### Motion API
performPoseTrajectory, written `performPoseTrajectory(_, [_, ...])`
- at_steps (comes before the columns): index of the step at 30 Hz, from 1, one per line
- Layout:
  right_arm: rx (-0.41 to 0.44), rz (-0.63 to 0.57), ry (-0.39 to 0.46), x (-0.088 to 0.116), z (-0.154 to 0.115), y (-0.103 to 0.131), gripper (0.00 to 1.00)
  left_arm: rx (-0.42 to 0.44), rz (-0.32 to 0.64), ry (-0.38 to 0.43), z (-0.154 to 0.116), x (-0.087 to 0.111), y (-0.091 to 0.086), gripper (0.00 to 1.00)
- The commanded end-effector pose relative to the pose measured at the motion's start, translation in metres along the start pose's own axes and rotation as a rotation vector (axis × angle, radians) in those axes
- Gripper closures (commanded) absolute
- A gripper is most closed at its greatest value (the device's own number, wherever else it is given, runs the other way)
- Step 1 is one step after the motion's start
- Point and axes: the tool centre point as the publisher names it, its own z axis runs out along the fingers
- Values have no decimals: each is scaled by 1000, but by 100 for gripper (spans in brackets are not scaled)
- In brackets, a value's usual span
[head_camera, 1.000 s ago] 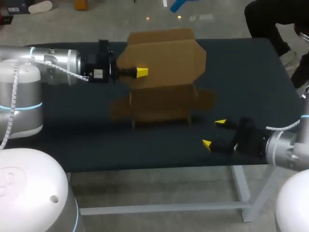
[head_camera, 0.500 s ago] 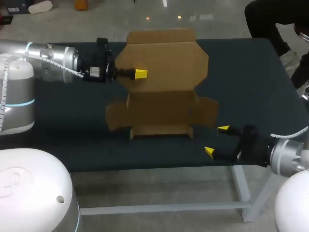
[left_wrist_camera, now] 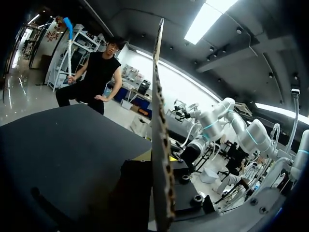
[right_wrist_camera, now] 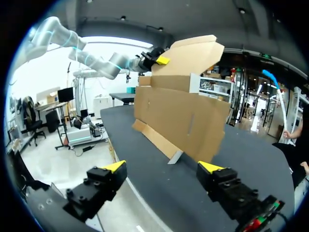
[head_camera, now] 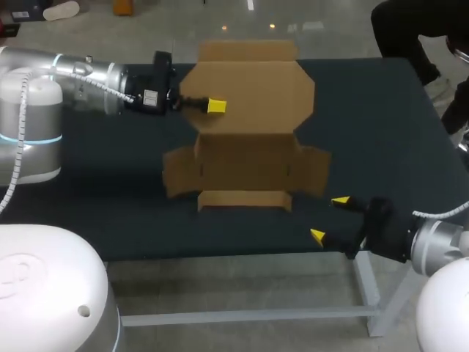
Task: Assemble the packaging by folding the flat box into shape, placing the metal phone stand inside, and closing the box properly
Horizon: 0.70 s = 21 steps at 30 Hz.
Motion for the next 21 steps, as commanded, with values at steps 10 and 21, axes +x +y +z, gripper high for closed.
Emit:
performPoseTrajectory(10, [14,4,-7,0,7,4,0,18,10,113,1,-23,-5,100])
performPoseTrajectory(21, [18,9,5,-4,13,4,0,32,26,78,-2,-25,-11,100])
